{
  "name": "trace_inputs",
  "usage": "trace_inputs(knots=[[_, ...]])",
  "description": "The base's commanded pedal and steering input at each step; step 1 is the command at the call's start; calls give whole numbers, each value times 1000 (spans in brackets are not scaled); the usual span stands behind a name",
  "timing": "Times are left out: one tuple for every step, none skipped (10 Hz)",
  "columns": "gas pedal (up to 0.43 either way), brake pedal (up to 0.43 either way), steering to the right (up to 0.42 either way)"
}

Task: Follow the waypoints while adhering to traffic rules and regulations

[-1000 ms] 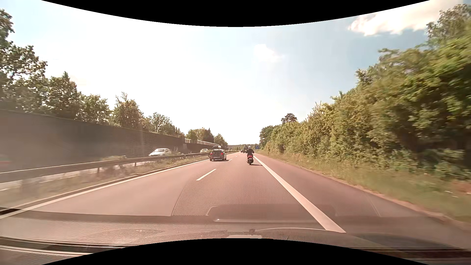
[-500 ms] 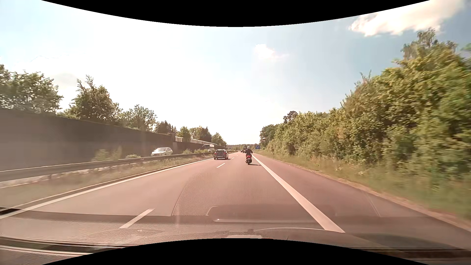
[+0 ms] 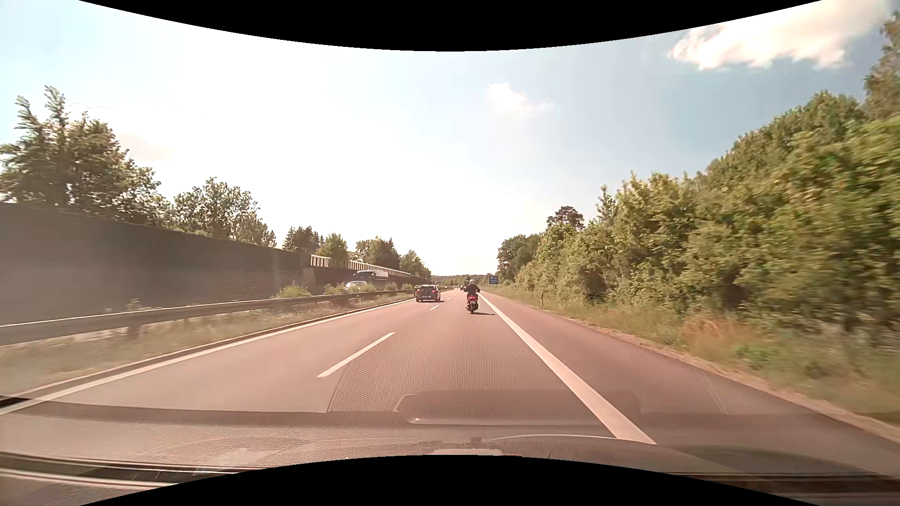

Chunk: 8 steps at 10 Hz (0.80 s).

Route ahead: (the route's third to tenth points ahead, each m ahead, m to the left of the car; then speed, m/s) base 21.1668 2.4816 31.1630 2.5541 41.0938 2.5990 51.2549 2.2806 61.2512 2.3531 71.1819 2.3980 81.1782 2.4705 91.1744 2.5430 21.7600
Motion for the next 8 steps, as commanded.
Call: trace_inputs(knots=[[240,12,1],[240,6,1],[240,12,0],[240,12,0],[240,12,-1],[240,12,-2],[240,12,-2],[240,12,-2]])
